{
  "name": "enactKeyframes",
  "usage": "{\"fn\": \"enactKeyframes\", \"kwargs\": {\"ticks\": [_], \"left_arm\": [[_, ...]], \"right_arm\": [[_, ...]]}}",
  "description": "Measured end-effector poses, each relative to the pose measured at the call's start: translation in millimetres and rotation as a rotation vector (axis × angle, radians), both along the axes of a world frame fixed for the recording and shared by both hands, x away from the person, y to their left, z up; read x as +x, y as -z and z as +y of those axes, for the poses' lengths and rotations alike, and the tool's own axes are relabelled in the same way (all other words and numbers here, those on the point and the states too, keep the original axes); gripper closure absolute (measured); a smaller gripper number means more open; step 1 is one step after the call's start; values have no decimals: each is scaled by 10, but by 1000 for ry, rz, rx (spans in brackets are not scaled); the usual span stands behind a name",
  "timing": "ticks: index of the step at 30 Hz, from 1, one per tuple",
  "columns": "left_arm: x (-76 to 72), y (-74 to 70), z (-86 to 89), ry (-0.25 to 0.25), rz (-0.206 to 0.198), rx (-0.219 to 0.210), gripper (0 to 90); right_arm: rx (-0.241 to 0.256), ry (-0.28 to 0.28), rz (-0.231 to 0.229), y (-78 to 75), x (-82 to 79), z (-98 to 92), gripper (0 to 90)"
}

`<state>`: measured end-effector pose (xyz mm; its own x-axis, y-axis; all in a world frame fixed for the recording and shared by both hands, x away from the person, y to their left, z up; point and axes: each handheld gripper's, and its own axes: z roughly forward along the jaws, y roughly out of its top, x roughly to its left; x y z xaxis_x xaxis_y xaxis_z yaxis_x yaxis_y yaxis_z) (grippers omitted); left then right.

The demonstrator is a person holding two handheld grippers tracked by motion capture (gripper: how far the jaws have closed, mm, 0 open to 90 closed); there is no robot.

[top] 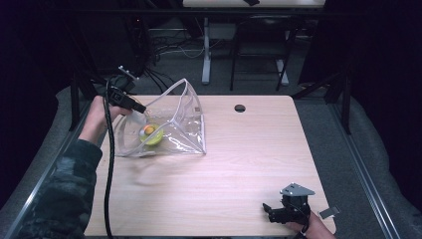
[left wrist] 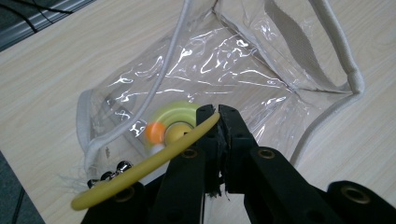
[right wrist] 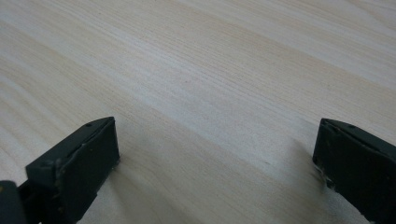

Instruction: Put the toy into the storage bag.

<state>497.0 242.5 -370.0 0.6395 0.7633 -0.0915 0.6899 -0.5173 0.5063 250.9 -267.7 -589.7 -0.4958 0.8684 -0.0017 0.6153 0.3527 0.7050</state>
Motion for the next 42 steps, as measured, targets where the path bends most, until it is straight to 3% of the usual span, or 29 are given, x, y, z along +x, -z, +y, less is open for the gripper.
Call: {"fn": "enactKeyframes", "kwargs": {"ticks": [11, 15, 17, 34, 42], "left_arm": [[35, 96, -28, -10, 28, -24, 878], [23, 189, -48, -4, 34, -6, 877], [25, 212, -30, -13, 43, -27, 879], [-201, -22, 183, -9, -6, -68, 797], [-365, -134, 311, -10, -18, -76, 648]], "right_arm": [[0, 0, 0, 0, 0, 0, 0], [1, -1, 0, 0, -2, 0, 0], [1, -1, 0, 0, -2, -1, 0], [1, -1, 1, 0, -3, 0, 0], [1, -1, 1, 0, -3, 0, 0]]}}
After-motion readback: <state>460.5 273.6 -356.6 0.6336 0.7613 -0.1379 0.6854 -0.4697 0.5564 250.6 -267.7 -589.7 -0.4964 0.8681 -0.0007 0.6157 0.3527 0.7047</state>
